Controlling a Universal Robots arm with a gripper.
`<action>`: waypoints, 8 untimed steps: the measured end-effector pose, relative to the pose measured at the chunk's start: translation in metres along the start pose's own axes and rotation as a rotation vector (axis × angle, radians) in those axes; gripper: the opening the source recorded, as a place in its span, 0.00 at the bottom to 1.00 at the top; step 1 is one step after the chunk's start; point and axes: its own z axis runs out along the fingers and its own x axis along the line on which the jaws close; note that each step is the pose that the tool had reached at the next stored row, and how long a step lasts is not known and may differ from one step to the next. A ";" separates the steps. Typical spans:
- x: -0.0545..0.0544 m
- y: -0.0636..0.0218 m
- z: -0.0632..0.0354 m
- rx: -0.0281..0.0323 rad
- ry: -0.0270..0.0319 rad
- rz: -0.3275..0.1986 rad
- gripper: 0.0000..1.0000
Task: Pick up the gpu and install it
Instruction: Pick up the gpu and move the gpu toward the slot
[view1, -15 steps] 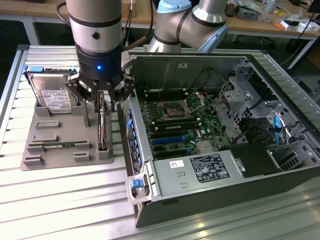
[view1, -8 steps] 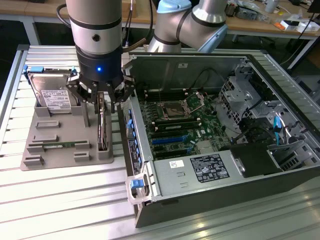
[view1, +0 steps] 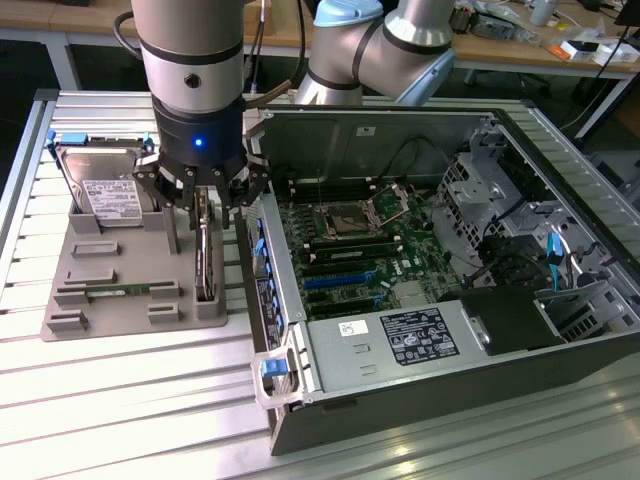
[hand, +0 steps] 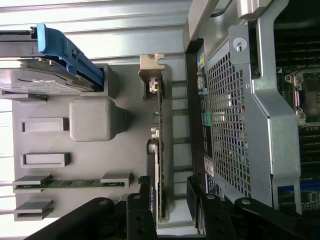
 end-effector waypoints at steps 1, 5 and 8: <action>0.000 -0.0001 0.0007 0.0001 0.0000 0.000 0.42; 0.000 -0.0005 0.0029 0.0000 0.0000 0.000 0.42; 0.000 -0.0006 0.0040 0.0000 0.0000 0.000 0.42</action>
